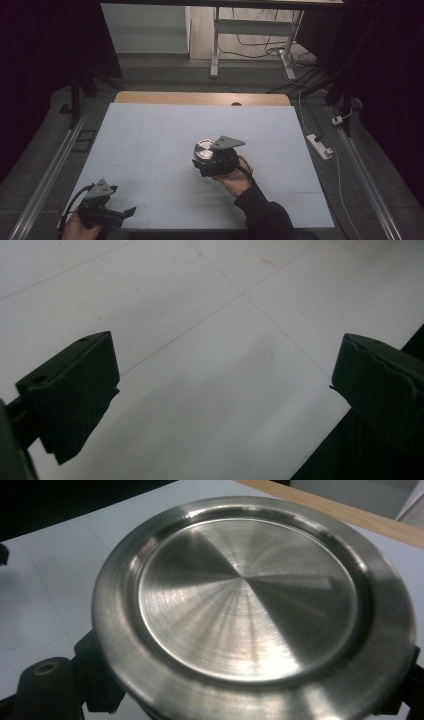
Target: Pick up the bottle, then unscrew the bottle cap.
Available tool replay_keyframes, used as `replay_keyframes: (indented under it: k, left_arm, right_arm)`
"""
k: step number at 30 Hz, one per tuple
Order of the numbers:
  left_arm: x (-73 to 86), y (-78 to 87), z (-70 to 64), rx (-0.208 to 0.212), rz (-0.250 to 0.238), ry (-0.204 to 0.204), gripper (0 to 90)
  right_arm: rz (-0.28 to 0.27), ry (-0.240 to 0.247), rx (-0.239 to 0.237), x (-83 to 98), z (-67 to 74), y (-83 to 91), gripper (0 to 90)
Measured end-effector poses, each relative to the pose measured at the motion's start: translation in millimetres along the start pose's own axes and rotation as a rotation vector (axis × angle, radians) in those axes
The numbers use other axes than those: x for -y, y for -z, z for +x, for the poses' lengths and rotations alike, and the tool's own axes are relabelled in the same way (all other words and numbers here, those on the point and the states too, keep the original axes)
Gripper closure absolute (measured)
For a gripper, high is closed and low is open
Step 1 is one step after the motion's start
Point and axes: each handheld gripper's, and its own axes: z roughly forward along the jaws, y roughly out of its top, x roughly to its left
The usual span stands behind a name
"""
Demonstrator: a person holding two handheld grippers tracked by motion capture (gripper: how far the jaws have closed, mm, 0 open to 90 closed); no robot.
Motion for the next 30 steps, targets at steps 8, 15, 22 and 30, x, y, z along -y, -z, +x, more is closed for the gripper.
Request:
replay_keyframes:
  k: [8, 15, 22, 30]
  left_arm:
    - [-30.1, 5.9, 1.6, 0.143, -0.119, -0.047, 1.0]
    - [-57.8, 0.0, 0.7, 0.169, -0.158, -0.133, 1.0]
    - [-82.6, -5.9, -0.9, 0.194, -0.188, -0.186, 0.8]
    - [-103.9, -15.9, -5.6, 0.204, -0.191, -0.242, 0.5]
  right_arm:
    - [0.01, 0.051, -0.092, -3.2, 6.5, -1.0, 13.9]
    - [0.013, 0.082, -0.147, -7.2, 14.8, -1.8, 13.9]
    - [0.005, 0.1, -0.181, -9.7, 20.9, 0.3, 13.9]
    - [0.01, 0.109, -0.199, -10.6, 22.7, 2.5, 13.9]
